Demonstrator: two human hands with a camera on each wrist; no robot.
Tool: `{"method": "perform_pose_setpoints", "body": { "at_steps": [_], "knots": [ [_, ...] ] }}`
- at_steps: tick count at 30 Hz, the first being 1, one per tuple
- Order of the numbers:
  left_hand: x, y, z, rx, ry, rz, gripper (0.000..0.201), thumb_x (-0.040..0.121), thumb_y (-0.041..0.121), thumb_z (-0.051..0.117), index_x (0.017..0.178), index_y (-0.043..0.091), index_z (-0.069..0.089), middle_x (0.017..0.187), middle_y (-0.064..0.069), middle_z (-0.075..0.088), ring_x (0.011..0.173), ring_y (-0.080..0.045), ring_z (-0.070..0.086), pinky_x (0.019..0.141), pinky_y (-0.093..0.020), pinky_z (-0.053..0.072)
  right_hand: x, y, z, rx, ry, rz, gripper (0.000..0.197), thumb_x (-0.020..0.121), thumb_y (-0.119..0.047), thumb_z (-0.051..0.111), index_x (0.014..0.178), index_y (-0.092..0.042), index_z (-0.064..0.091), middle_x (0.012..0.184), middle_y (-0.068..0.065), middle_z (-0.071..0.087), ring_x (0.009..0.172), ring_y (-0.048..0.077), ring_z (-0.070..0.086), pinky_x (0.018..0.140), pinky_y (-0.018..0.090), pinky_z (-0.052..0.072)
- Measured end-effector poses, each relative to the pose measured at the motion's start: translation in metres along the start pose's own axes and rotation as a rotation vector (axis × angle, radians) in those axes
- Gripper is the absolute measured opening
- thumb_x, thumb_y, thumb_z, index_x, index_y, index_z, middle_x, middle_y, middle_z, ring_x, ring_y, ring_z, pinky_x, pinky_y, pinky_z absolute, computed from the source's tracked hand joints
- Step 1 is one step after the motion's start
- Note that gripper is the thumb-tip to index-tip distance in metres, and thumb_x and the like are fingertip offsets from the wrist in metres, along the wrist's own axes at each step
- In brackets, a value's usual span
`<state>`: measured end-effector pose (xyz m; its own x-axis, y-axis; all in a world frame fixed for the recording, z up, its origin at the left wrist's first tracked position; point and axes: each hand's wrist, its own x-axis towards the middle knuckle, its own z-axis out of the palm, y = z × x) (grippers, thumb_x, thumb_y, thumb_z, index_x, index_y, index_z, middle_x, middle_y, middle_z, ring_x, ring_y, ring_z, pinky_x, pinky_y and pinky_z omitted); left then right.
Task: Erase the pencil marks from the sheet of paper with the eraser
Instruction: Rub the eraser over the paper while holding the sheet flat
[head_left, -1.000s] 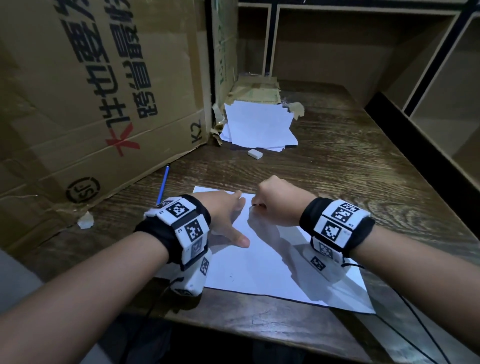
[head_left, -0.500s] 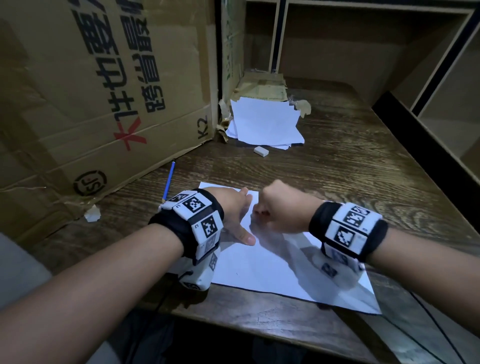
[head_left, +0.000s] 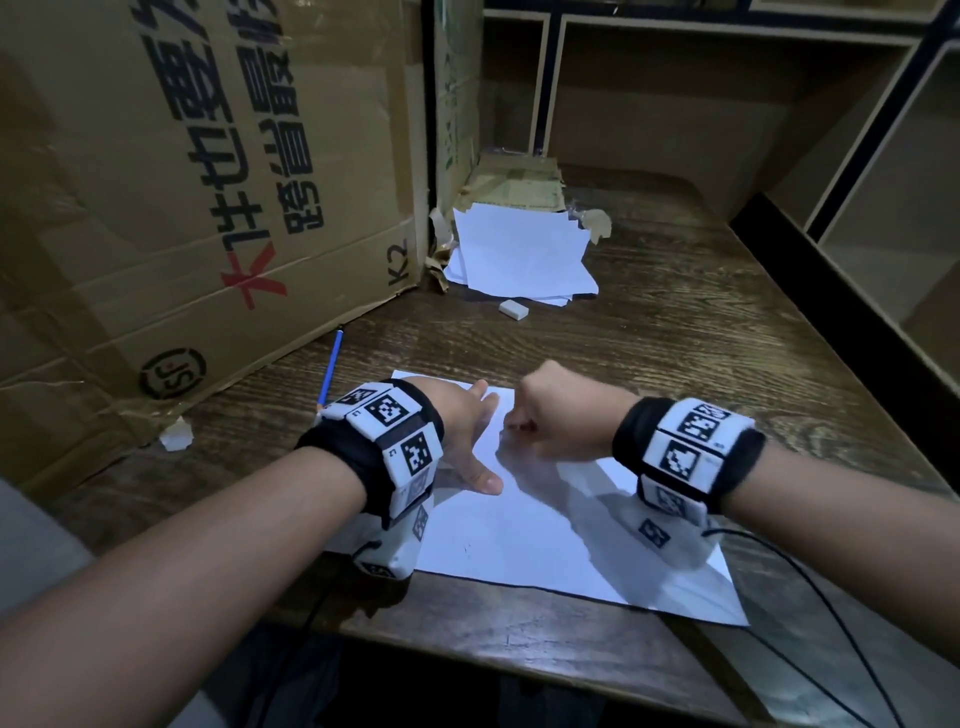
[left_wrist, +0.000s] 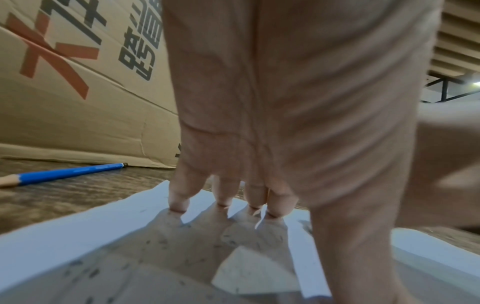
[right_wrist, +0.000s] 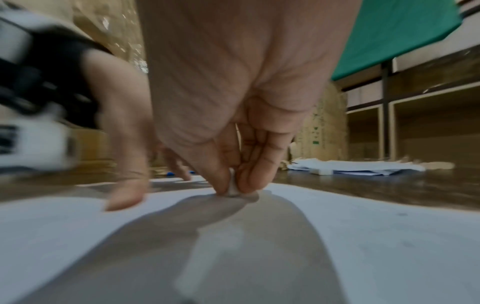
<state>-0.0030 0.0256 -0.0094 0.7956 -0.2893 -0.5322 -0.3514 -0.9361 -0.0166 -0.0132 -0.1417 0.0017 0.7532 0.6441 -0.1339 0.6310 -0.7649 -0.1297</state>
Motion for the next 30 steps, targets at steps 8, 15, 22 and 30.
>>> {"method": "perform_pose_setpoints", "body": {
  "at_steps": [8,15,22,30],
  "knots": [
    [0.0,0.0,0.001,0.043,-0.014,0.018,0.121,0.079,0.076,0.061,0.16,0.022,-0.011,0.166,0.003,-0.019,0.151,-0.027,0.021,0.115,-0.041,0.032,-0.006,-0.01,0.005,-0.022,-0.024,0.012,0.042,0.09,-0.026,0.057,0.052,-0.013,0.045,0.051,0.002,0.038,0.051,0.025,0.04,0.051,0.033,0.038],
    [-0.004,0.004,-0.005,0.044,0.009,0.032,0.116,0.084,0.07,0.059,0.16,0.015,-0.009,0.167,-0.001,-0.014,0.148,-0.023,0.028,0.111,-0.035,0.035,0.023,-0.001,-0.006,-0.036,0.048,0.116,0.027,0.091,-0.02,0.054,0.068,-0.008,0.059,0.059,0.003,0.043,0.063,0.031,0.052,0.059,0.033,0.046],
    [0.001,-0.002,0.004,0.059,0.035,0.035,0.119,0.077,0.074,0.065,0.161,0.02,0.001,0.168,0.002,-0.011,0.152,-0.025,0.019,0.111,-0.037,0.032,-0.007,-0.022,-0.004,-0.059,-0.087,-0.012,0.03,0.093,-0.027,0.058,0.069,-0.012,0.067,0.057,-0.002,0.043,0.051,0.013,0.041,0.056,0.031,0.037],
    [-0.005,0.002,-0.002,0.04,0.018,0.027,0.12,0.08,0.073,0.063,0.16,0.021,-0.01,0.168,0.004,-0.011,0.152,-0.024,0.019,0.113,-0.036,0.03,0.015,-0.009,-0.002,-0.077,0.01,0.047,0.023,0.092,-0.021,0.053,0.079,-0.009,0.068,0.06,-0.001,0.04,0.065,0.031,0.054,0.066,0.039,0.055]
  ]
}}
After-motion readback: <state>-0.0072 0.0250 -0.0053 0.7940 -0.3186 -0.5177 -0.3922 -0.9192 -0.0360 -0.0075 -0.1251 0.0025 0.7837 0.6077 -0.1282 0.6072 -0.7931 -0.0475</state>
